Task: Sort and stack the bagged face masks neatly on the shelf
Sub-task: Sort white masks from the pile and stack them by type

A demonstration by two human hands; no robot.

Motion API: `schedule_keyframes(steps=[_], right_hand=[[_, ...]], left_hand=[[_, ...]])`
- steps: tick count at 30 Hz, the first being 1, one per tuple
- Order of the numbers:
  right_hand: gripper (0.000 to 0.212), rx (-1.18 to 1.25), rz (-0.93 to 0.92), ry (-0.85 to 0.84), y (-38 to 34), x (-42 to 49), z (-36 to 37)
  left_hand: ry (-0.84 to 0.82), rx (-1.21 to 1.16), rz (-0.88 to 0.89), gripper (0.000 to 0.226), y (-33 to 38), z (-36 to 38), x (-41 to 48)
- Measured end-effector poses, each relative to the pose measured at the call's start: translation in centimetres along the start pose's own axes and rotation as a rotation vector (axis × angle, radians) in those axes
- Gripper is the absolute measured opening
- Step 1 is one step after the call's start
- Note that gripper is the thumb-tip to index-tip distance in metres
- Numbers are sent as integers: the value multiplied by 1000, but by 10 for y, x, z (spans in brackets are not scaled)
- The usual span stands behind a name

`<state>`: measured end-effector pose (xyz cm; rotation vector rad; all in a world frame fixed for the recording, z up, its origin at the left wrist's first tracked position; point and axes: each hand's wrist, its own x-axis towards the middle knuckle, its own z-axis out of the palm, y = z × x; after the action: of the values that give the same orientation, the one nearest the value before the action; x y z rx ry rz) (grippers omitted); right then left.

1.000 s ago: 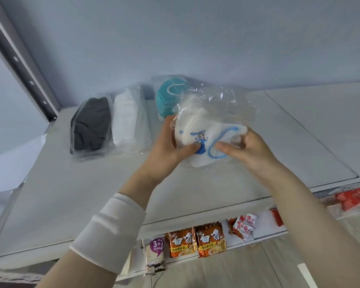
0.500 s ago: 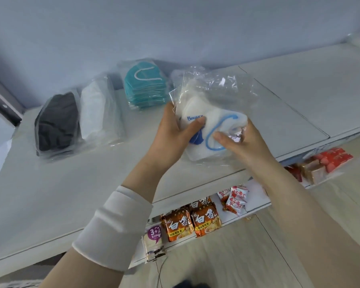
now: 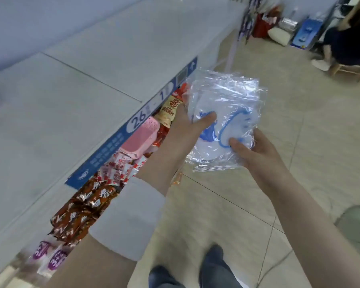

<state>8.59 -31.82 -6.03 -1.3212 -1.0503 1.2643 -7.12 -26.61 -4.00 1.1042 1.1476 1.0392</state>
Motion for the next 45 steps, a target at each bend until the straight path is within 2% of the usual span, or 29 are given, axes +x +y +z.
schedule_keyframes(steps=[3, 6, 8, 12, 17, 21, 26, 30, 33, 36, 40, 45], right_hand=[[29, 44, 105, 130, 19, 7, -72], [31, 101, 198, 251, 43, 19, -138], [31, 123, 253, 305, 59, 25, -173], [34, 162, 327, 373, 85, 48, -227], [34, 207, 380, 422, 101, 107, -279], [35, 200, 408, 437, 100, 173, -315], [39, 193, 453, 406, 86, 254, -349], [31, 156, 461, 372, 73, 312, -368], [43, 112, 458, 312, 58, 363, -382], [37, 53, 422, 158, 33, 416, -382], [42, -11, 359, -118, -9, 477, -356], [23, -96, 253, -437, -54, 525, -289]], left_hand=[[-146, 5, -102, 81, -27, 71, 31], [-228, 5, -211, 88, -60, 139, 62], [-268, 42, -267, 83, -75, 178, 79], [-259, 63, -391, 44, -103, 238, 121], [-290, 82, -470, 27, -123, 293, 189], [-277, 76, -515, 39, -125, 326, 256], [-262, 92, -551, 27, -112, 355, 337], [-233, 124, -530, 32, -98, 368, 390], [-180, 118, -484, 34, -85, 372, 432], [-65, 97, -425, 37, -63, 361, 462], [240, -1, -288, 42, -24, 326, 474], [606, -56, -110, 41, 21, 270, 453]])
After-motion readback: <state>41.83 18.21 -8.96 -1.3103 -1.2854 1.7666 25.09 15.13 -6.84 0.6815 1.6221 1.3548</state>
